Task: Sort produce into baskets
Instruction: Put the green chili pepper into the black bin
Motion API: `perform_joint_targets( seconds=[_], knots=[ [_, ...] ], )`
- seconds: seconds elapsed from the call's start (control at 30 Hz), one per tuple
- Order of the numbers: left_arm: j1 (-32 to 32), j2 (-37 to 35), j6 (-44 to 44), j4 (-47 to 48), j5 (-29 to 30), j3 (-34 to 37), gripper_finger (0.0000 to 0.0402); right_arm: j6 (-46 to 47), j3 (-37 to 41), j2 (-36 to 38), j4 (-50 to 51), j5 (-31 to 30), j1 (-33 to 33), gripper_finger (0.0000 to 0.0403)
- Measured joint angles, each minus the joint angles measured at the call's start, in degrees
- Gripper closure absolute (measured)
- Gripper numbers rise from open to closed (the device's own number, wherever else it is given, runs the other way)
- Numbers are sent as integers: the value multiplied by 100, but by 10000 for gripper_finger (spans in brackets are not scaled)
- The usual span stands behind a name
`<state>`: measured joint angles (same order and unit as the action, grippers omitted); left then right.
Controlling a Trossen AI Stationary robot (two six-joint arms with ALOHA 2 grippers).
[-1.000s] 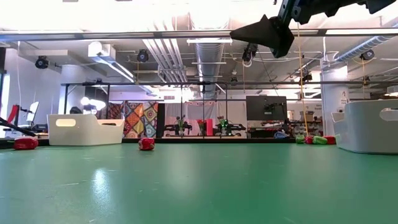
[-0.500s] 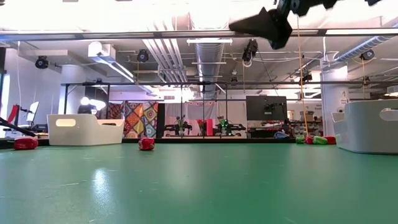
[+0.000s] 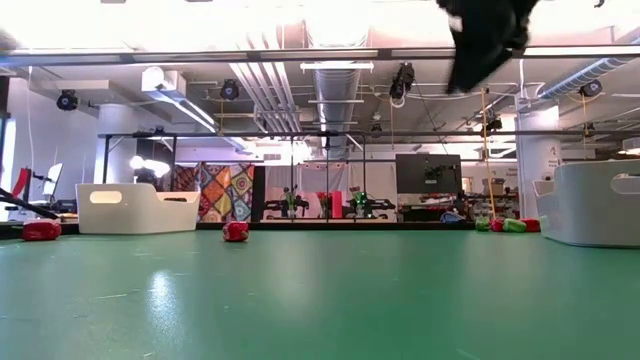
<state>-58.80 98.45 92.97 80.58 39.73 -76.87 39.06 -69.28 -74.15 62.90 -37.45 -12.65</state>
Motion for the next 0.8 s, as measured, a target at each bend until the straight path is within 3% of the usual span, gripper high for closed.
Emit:
perform_joint_targets(
  seconds=[0.1,0.17,0.33,0.53,0.7,0.8],
  knots=[
    [83,0,-1229,-489,1395,-117,187,540,-26,7,1206,178,732,39],
    [172,0,-1955,-861,1878,-87,191,662,96,13,1449,334,1272,39],
    [767,-5,-3040,-1460,1673,235,199,116,567,1,679,597,2721,39],
    [1683,-31,-4436,-2814,1765,785,210,-376,1319,-120,-1622,1683,4772,39],
    [2423,-76,-6427,-5374,1757,1439,223,-469,1691,-607,-2880,2104,5920,39],
    [2828,-76,-7884,-7385,1111,1863,234,-619,1640,-1010,-3252,2035,6208,39]
  ],
)
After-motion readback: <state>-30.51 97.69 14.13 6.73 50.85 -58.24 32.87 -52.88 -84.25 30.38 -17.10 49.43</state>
